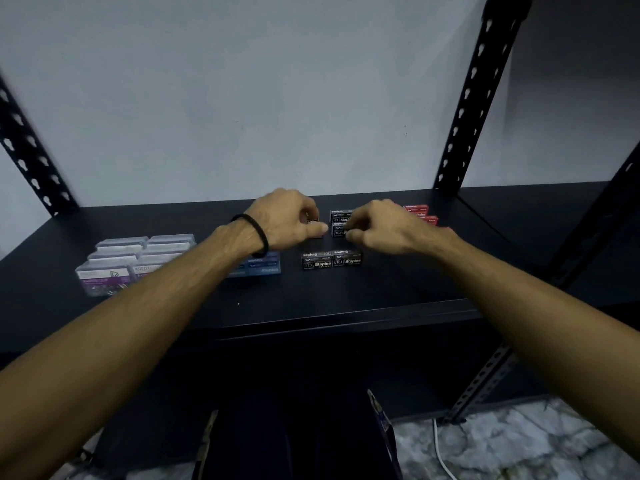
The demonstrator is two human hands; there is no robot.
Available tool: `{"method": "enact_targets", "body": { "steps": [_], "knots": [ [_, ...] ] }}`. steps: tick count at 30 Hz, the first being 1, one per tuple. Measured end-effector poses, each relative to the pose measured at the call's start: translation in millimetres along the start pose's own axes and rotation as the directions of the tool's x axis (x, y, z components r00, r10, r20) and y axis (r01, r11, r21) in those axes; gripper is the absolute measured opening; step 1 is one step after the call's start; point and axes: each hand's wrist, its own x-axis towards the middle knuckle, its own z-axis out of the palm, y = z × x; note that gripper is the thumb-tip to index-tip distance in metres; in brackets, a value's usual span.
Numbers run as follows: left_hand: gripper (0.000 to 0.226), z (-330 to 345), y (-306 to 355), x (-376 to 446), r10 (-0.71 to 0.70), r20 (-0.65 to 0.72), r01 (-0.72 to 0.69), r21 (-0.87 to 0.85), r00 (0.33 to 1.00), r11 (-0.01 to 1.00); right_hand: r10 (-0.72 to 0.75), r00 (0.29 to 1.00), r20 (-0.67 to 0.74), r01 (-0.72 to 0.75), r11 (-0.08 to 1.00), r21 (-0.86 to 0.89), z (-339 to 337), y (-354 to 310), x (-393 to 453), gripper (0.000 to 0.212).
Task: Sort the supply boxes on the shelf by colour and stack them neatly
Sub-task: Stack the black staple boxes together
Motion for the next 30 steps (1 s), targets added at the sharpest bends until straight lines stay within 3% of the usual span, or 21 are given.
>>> {"method": "enact_targets", "body": {
  "steps": [2,8,13,20,30],
  "knots": [
    [0.032,-5.3,-7.9,7.6,-0.025,-0.028,0.025,-0.021,0.999,0.999,0.020,0.999,-0.047,-0.021,0.999,-0.028,-2.7,4.6,7.1,0.024],
    [0.024,19.0,-24.5,25.5,-0.088,0.102,0.089,-0.003,0.991,0.996,0.017,0.997,-0.078,-0.025,0.994,-0.103,9.2,12.9,31.7,0.033],
    [0.012,41.2,-27.8,36.9,-0.081,0.125,0.087,-0.039,0.989,0.995,0.004,1.000,-0.008,-0.005,0.982,-0.190,19.0,16.2,44.5,0.027],
    [0.003,52.3,-28.9,45.9,-0.075,0.100,0.087,-0.117,0.992,0.989,-0.015,0.998,0.054,0.022,0.990,-0.139,24.1,17.6,55.1,0.015],
    [0.005,51.6,-26.6,46.6,-0.078,0.115,0.094,-0.141,0.990,0.986,-0.040,0.997,0.070,0.044,0.997,-0.059,25.6,13.5,57.0,0.020]
  ]
}}
